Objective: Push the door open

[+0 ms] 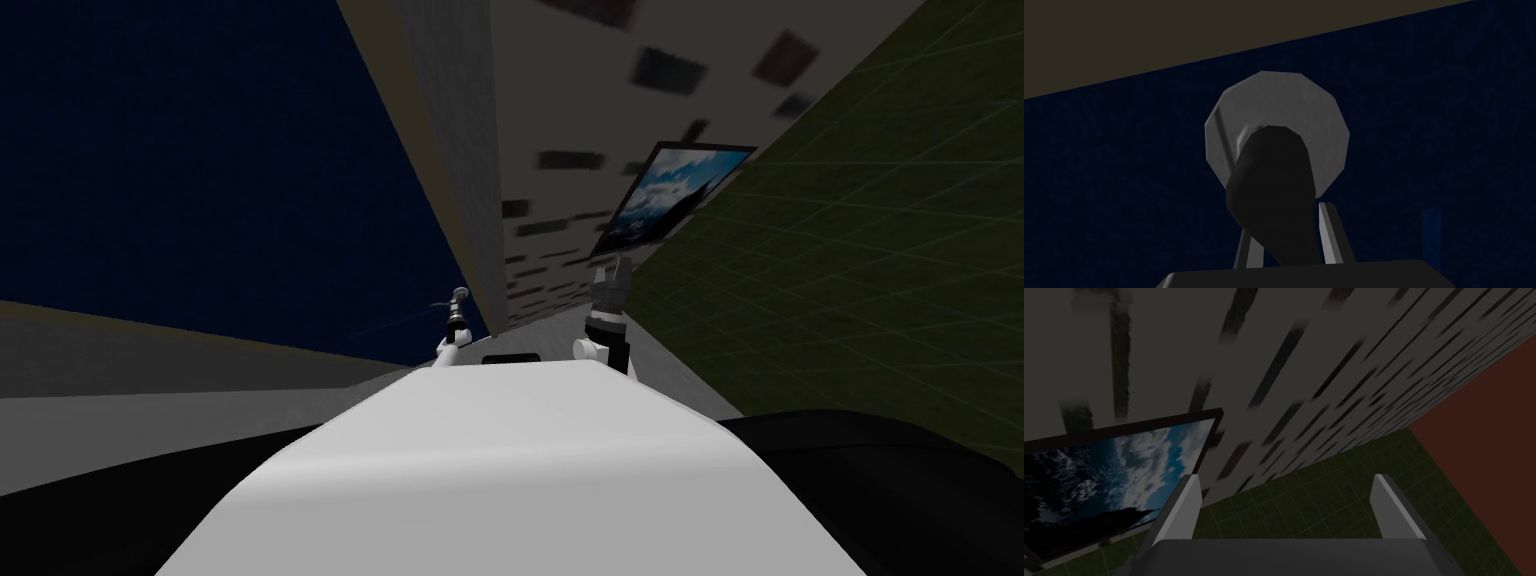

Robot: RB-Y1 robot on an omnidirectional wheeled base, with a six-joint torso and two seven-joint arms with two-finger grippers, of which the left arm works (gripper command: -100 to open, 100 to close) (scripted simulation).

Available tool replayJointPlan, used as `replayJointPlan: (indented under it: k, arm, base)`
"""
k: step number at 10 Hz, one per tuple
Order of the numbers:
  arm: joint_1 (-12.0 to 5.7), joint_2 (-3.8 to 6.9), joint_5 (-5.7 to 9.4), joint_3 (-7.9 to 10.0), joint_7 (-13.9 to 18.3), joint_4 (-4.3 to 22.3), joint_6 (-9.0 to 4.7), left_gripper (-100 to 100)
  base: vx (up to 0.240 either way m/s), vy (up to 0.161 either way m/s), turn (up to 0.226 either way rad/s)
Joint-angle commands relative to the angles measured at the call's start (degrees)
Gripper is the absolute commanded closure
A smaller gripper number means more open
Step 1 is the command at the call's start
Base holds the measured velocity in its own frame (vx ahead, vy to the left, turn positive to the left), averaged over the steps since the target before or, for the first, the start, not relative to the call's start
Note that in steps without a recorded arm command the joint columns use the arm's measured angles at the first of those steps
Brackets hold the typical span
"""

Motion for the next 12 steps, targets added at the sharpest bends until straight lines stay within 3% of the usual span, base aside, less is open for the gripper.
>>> replayJointPlan:
  k: [1, 2, 4, 6, 8, 10, 11, 12]
  arm:
    - [-1.21, 1.11, 1.07, 2.49, -1.38, 0.34, -1.87, 100]
    - [-1.21, 1.11, 1.07, 2.49, -1.38, 0.34, -1.87, 100]
    - [-1.87, 1.33, 2.13, 4.8, -2.84, 0.83, -3.15, 100]
    - [-1.87, 1.33, 2.13, 4.8, -2.84, 0.83, -3.15, 100]
    - [-2.63, 1.51, 3.34, 7.44, -4.5, 1.38, -4.61, 100]
    - [-2.63, 1.51, 3.34, 7.44, -4.5, 1.38, -4.61, 100]
    - [-3.01, 1.59, 3.95, 8.77, -5.34, 1.66, -5.34, 100]
    - [-3.01, 1.59, 3.95, 8.77, -5.34, 1.66, -5.34, 100]
  base:
    - [0.037, 0.074, -0.263]
    - [0.034, 0.077, -0.083]
    - [0.026, 0.062, -0.148]
    - [0.03, 0.041, -0.027]
    - [0.018, 0.052, -0.169]
    - [0.023, 0.039, -0.02]
    - [0.01, 0.034, -0.112]
    - [0.005, 0.054, -0.086]
